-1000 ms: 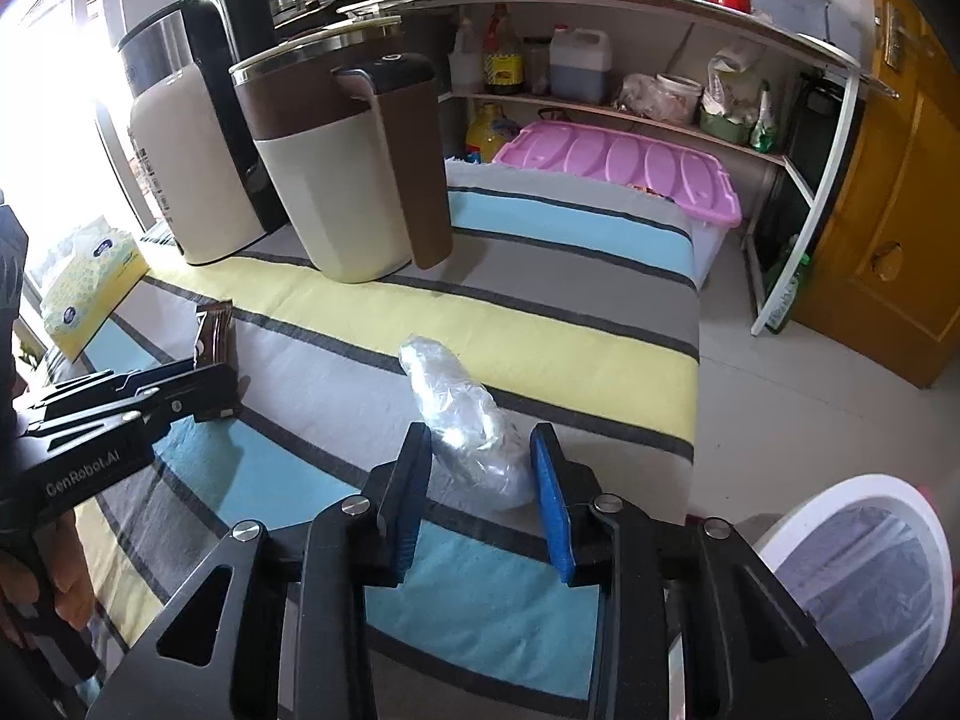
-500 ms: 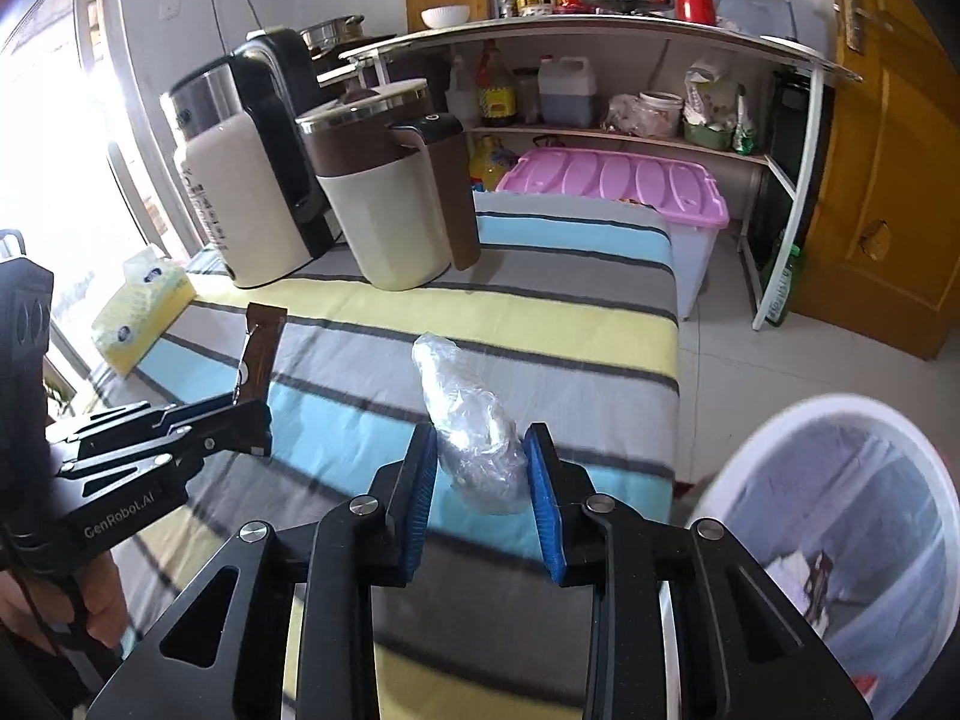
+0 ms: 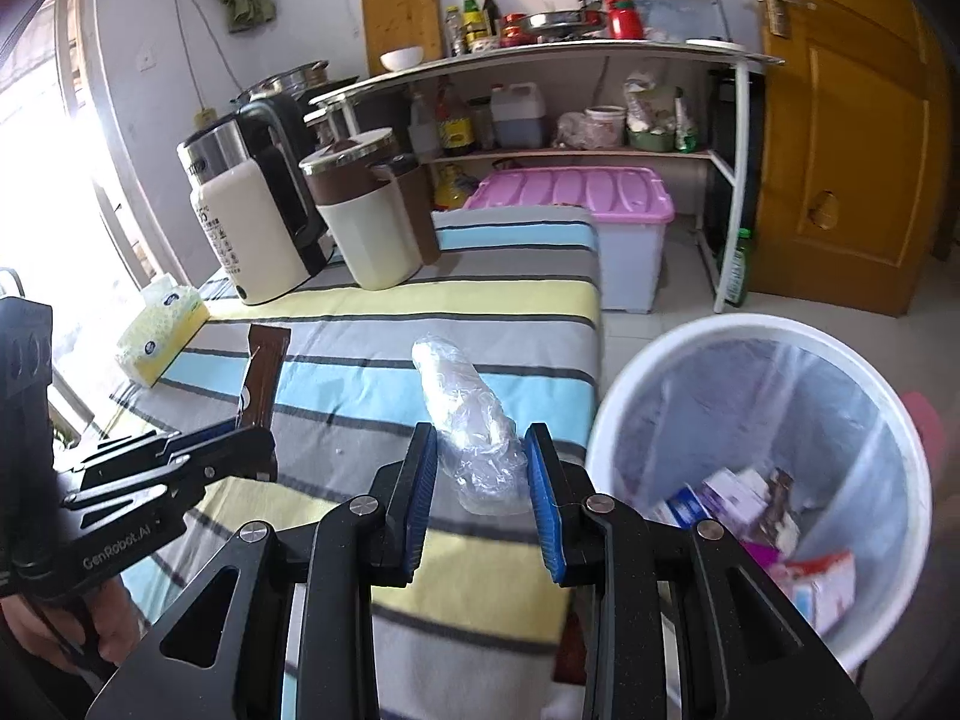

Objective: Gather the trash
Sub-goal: 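Carry the brown wrapper and plastic bag over the bin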

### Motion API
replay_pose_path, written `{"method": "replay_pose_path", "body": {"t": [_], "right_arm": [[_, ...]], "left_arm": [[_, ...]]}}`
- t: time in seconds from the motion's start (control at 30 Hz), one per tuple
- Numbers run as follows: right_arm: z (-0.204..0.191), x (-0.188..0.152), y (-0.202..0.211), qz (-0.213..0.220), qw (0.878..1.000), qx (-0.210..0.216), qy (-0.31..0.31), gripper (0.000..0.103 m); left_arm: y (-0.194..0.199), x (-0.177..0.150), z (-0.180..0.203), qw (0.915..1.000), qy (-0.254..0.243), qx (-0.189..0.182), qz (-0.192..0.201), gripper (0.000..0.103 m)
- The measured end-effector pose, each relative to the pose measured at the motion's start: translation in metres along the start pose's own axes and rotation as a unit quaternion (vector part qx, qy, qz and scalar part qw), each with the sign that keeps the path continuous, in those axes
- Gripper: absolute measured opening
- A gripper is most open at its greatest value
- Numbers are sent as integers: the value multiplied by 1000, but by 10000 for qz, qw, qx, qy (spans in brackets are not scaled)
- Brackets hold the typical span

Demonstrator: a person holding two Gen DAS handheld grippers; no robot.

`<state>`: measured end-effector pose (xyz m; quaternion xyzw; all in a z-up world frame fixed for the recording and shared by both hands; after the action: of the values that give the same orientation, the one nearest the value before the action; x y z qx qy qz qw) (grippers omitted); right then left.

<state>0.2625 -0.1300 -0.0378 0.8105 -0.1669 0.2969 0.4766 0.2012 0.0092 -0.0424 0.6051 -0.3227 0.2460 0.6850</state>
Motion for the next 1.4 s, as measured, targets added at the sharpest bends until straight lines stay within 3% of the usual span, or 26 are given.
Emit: {"method": "replay_pose_path", "body": {"t": [0.57, 1.4], "right_arm": [[51, -12, 63, 389, 9979, -314, -421, 31], [121, -9, 69, 460, 9912, -787, -963, 31]], "left_arm": [[10, 12, 80, 9960, -678, -557, 177, 15], [-48, 37, 135, 9874, -1128, -1108, 13, 15]]}}
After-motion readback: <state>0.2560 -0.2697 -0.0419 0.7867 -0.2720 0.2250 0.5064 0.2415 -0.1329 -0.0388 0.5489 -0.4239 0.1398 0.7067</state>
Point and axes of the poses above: each gripper's, at about its wrist camera, not at the fingertips, and y roughly against the way its jaws point, z to its right, x to its top, the point moved 5 cm from there along -y, roughly the way its jaws point, and after that the axes turned 13 degrees about -y, right-handed, at the moved point
